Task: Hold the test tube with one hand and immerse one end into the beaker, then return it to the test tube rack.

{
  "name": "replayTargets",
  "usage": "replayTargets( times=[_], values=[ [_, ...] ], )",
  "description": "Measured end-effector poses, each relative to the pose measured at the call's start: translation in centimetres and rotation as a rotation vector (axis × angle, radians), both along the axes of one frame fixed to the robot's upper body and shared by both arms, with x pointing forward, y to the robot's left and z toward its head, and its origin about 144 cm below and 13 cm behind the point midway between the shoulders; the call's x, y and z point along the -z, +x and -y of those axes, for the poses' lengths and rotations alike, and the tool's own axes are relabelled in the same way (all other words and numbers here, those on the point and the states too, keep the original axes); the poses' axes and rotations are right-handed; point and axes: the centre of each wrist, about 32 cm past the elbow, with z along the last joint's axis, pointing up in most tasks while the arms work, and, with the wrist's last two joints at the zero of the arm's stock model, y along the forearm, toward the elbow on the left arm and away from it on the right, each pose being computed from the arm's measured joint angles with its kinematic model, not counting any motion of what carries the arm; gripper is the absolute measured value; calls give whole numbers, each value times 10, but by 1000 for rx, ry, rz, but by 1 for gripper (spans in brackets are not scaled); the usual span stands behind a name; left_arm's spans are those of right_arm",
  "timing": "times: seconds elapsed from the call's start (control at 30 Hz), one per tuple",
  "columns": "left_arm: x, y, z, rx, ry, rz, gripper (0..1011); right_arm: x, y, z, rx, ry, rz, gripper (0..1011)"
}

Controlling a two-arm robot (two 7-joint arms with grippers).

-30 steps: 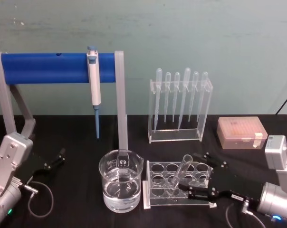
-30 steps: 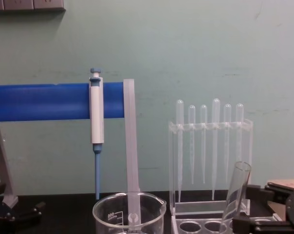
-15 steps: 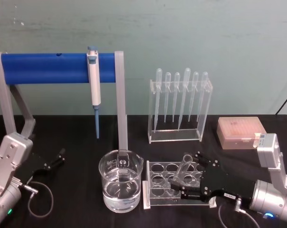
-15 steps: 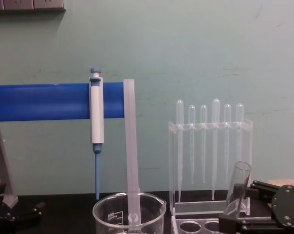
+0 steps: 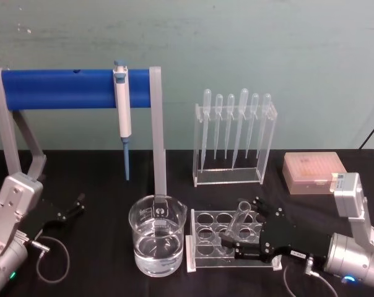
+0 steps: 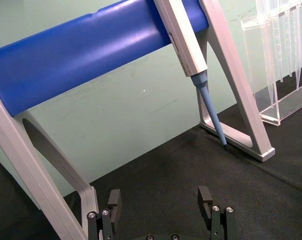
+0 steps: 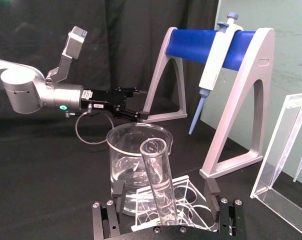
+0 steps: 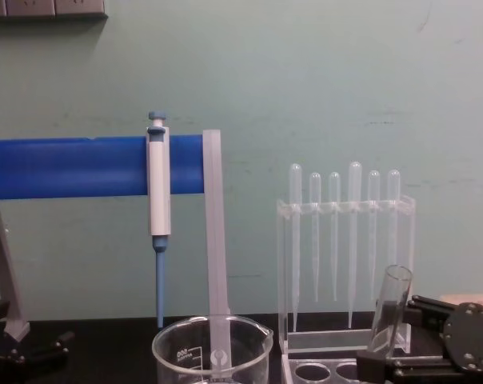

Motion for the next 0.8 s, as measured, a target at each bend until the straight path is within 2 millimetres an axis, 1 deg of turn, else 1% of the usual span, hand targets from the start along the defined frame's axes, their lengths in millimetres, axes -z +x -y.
replayTargets(
  times=[0.47,0.5,0.57,0.6,0.67,0.7,0.73,0.8],
  values=[
    [0,0,0,0,0,0,1000,1,1,-1,2,7,-6,995],
    [0,0,0,0,0,0,1000,0,1,-1,2,7,-5,964],
    [0,0,0,0,0,0,1000,0,1,-1,2,6,-5,934],
    [0,0,0,0,0,0,1000,0,1,-1,2,6,-5,892],
    [0,0,0,0,0,0,1000,0,1,-1,2,6,-5,862],
    [0,0,0,0,0,0,1000,0,1,-1,2,6,-5,812],
    [0,0,0,0,0,0,1000,0,1,-1,2,6,-5,788],
    [0,0,0,0,0,0,1000,0,1,-1,2,6,-5,760]
  ],
)
